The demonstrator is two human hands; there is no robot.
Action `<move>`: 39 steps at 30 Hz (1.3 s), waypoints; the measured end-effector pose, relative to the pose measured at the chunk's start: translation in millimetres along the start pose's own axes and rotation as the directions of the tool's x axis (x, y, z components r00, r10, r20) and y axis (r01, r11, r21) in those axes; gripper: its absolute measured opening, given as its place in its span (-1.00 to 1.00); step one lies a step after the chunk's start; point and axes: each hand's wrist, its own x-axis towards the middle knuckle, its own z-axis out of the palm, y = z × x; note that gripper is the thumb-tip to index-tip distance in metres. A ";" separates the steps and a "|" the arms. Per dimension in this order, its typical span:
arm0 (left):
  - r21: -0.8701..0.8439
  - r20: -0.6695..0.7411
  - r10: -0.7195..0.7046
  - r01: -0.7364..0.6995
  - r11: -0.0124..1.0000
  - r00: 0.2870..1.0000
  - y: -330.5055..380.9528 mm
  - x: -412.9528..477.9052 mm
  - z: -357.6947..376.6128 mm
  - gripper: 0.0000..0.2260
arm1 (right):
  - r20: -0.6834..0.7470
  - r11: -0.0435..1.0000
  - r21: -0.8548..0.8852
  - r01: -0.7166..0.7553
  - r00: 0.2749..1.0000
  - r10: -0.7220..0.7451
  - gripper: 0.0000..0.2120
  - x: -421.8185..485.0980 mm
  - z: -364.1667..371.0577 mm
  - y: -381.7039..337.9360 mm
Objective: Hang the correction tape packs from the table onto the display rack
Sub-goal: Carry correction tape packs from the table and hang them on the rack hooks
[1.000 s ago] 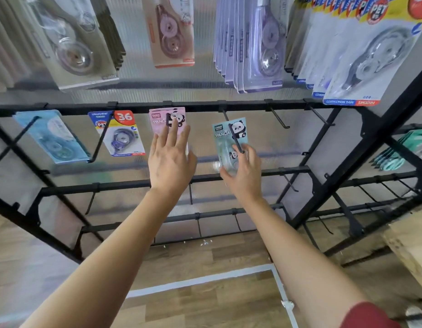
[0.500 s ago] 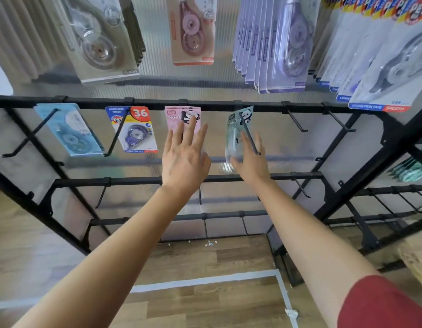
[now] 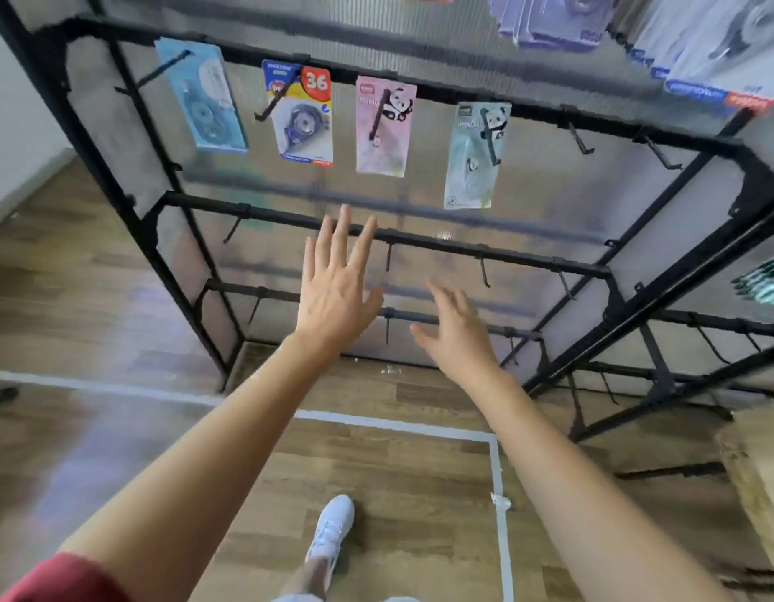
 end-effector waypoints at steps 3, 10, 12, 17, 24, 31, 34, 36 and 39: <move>0.040 0.074 -0.099 0.096 0.995 0.992 -4.2 -66.2 6.7 -0.29 | 0.078 0.995 -0.067 0.073 0.995 -0.068 -0.33 -47.6 16.4 -7.5; 0.124 0.199 -0.415 0.397 0.909 0.888 -34.2 -229.1 -6.4 -0.29 | 0.341 0.963 -0.151 0.221 0.926 -0.159 -0.34 -141.7 56.1 -51.0; 0.145 0.211 -0.509 0.488 0.861 0.835 -49.3 -275.0 -16.7 -0.30 | 0.387 0.941 -0.163 0.296 0.897 -0.215 -0.35 -165.5 71.8 -72.6; 0.197 0.167 -0.726 0.699 0.688 0.667 -93.8 -391.4 -55.1 -0.30 | 0.508 0.891 -0.145 0.431 0.805 -0.307 -0.32 -222.1 121.9 -151.8; 0.210 0.049 -0.926 0.902 0.376 0.375 -177.8 -575.8 -132.7 -0.33 | 0.600 0.762 -0.117 0.637 0.657 -0.457 -0.28 -328.3 208.3 -293.8; 0.165 -0.049 -0.982 0.971 0.171 0.181 -256.6 -731.2 -230.5 -0.34 | 0.625 0.676 0.006 0.737 0.525 -0.578 -0.31 -434.1 282.5 -440.4; 0.121 -0.119 -0.989 0.990 0.076 0.091 -294.7 -783.3 -273.0 -0.34 | 0.624 0.605 0.032 0.796 0.457 -0.634 -0.30 -466.7 312.1 -507.6; 0.090 -0.143 -0.988 0.995 0.044 0.056 -312.4 -803.1 -288.9 -0.35 | 0.626 0.570 0.040 0.821 0.424 -0.655 -0.30 -477.6 323.2 -535.1; 0.023 -0.199 -0.980 0.999 -0.028 -0.023 -351.7 -835.6 -318.0 -0.36 | 0.628 0.504 0.081 0.860 0.349 -0.695 -0.31 -496.2 350.2 -595.7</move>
